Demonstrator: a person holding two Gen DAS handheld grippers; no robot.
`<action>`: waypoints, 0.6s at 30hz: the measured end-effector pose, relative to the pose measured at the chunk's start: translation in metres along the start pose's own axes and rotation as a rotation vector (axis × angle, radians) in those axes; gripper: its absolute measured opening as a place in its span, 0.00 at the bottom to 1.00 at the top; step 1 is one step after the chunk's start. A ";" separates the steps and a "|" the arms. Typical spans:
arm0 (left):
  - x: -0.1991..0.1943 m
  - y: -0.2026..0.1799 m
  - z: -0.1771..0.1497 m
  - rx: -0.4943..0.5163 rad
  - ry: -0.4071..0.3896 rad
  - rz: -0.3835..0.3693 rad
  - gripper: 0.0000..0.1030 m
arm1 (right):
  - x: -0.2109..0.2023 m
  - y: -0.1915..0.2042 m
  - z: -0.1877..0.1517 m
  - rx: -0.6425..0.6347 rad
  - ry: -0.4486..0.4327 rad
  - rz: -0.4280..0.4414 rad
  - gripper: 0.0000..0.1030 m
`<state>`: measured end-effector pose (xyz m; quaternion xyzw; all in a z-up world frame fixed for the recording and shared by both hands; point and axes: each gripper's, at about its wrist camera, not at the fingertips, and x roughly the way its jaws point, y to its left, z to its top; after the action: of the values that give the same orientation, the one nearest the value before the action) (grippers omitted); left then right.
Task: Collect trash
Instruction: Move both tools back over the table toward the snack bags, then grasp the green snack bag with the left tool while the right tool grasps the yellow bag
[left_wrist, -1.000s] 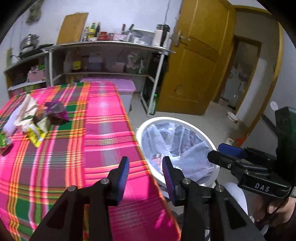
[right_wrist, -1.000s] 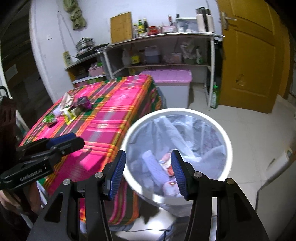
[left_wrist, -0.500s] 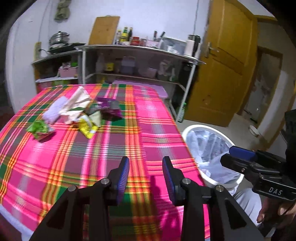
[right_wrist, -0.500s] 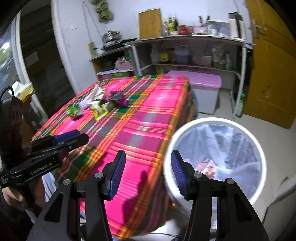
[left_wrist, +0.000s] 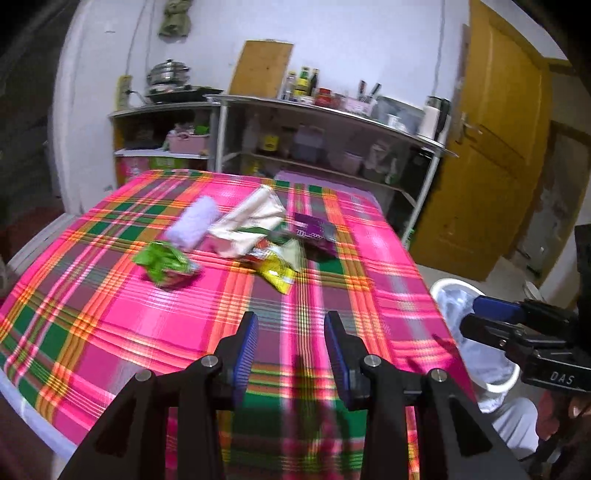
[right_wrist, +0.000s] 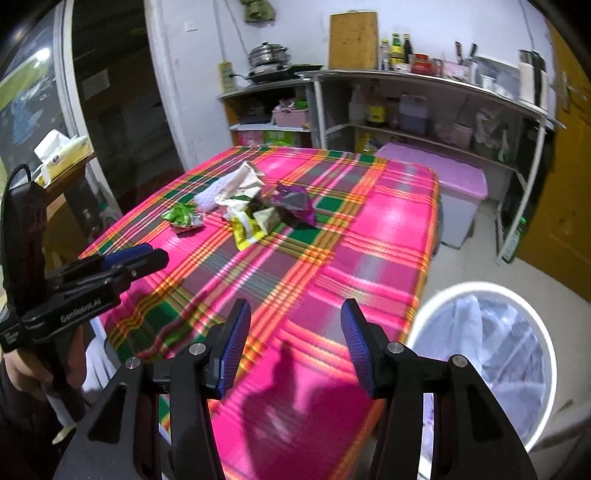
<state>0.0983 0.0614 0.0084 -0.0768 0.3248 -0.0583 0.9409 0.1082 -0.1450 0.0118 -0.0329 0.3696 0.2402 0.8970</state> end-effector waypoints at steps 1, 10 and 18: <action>0.001 0.006 0.002 -0.008 -0.002 0.014 0.36 | 0.004 0.003 0.004 -0.008 0.001 0.004 0.50; 0.015 0.068 0.022 -0.054 -0.003 0.112 0.47 | 0.040 0.026 0.034 -0.059 0.026 0.030 0.50; 0.042 0.106 0.036 -0.093 0.032 0.103 0.49 | 0.077 0.048 0.056 -0.123 0.067 0.050 0.50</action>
<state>0.1598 0.1621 -0.0079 -0.1027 0.3455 0.0043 0.9328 0.1699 -0.0584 0.0063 -0.0868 0.3844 0.2838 0.8742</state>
